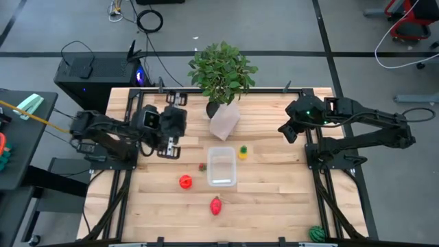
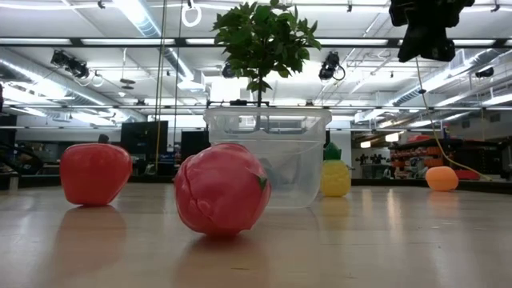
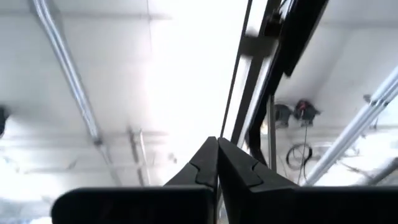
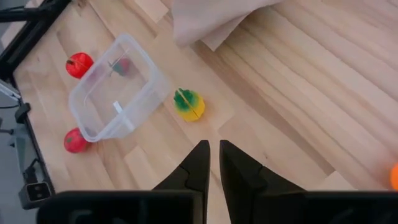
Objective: Pick and placing Produce into tupperware
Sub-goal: Put the red apple into the transparent bin
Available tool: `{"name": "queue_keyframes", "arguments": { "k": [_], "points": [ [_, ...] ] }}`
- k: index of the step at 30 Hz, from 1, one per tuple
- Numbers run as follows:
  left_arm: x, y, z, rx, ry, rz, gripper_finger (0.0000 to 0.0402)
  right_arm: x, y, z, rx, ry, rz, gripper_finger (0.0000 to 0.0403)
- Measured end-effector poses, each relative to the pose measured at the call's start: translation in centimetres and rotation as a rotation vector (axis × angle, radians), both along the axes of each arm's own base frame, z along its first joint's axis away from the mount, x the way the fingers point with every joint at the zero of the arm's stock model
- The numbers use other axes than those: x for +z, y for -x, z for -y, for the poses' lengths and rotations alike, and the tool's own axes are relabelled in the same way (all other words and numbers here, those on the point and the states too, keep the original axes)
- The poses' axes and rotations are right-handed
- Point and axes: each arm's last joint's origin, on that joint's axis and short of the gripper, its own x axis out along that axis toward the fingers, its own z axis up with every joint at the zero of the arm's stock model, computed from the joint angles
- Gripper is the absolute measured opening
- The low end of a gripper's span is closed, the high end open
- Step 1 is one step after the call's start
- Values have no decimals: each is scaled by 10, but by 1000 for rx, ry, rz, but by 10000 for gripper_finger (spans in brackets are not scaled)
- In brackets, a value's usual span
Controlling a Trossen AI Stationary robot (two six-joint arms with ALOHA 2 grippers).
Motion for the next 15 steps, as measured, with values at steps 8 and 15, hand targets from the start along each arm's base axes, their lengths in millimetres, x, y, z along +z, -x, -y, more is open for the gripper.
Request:
{"name": "queue_keyframes", "arguments": {
  "k": [8,15],
  "points": [
    [-97,67,-11,-11,237,-342,6,0,1,0,-7,14,-10,43],
    [-150,87,-8,-287,454,-707,36,0,1,1,-34,17,-10,43]
  ]
}}
